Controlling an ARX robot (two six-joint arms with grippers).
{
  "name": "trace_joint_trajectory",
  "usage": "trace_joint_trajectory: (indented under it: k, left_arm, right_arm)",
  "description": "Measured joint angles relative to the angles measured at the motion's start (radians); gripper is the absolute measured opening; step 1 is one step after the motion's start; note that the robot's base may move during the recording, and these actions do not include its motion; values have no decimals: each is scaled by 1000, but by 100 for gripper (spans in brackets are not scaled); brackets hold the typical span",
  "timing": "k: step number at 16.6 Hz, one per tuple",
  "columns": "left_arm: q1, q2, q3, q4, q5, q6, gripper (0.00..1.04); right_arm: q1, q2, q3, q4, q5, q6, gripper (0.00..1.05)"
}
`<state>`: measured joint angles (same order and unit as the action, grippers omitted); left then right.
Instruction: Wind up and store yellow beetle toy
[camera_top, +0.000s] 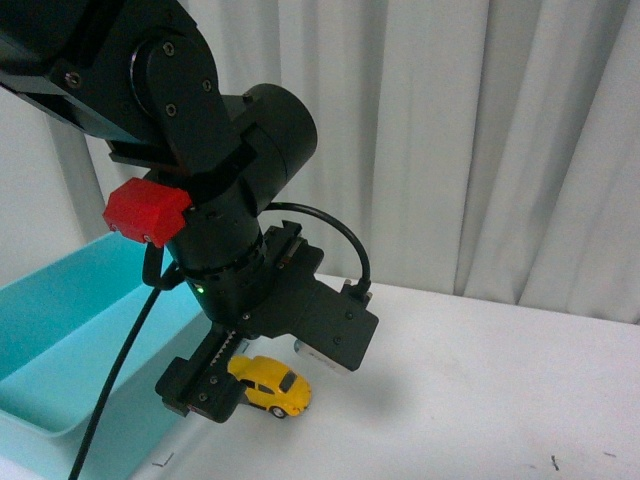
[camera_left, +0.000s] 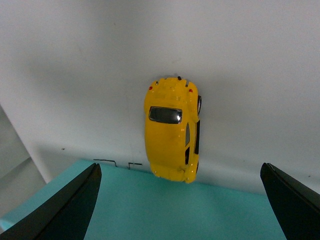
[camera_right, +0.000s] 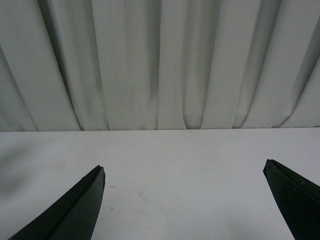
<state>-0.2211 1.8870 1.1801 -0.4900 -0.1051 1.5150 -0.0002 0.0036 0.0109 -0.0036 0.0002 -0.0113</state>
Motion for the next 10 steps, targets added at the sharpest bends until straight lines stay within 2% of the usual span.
trace_joint_trajectory:
  k: [10]
  left_arm:
    - [39, 176, 52, 80, -68, -197, 98]
  right_arm:
    - [0, 0, 0, 0, 0, 0, 98]
